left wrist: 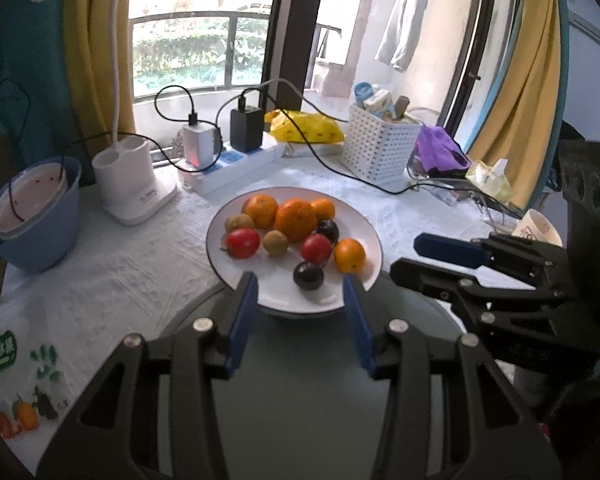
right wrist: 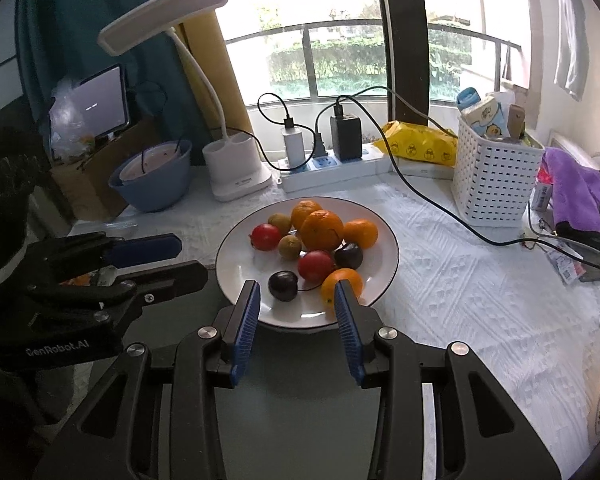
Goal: Organize fruits
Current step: 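Withdraw both open tools from the plate over the empty tray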
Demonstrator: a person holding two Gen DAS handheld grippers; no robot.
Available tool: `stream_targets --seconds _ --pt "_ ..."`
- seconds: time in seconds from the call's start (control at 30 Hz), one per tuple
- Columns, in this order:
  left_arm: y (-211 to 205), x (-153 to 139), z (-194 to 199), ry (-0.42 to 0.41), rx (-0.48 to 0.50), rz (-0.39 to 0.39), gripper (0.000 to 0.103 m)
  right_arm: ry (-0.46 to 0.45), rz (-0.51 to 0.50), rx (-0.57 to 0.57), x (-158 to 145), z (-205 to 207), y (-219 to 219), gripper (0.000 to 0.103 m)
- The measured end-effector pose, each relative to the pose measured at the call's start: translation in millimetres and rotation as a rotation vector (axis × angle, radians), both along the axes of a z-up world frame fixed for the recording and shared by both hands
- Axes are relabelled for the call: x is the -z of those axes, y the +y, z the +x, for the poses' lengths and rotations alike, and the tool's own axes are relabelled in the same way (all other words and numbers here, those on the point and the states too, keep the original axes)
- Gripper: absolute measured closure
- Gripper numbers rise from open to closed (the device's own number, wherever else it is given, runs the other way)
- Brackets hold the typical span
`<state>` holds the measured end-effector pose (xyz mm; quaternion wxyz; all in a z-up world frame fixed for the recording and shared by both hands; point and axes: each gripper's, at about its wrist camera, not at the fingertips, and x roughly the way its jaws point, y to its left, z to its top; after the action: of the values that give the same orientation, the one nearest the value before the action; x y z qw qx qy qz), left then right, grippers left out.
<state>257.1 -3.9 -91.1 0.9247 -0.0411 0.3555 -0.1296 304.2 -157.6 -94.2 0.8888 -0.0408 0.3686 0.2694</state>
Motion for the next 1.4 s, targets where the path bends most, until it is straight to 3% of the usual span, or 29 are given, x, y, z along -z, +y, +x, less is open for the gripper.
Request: stream_targets --seconds 1.0,1.4 --pt "-2 -12 -103 -0.063 -0.01 -0.014 0.057 -0.063 -0.017 0.005 -16 -94 -10 0.062" --pt "-9 -28 -135 -0.124 -0.008 0.004 0.057 -0.124 0.001 0.009 -33 -126 -17 0.062"
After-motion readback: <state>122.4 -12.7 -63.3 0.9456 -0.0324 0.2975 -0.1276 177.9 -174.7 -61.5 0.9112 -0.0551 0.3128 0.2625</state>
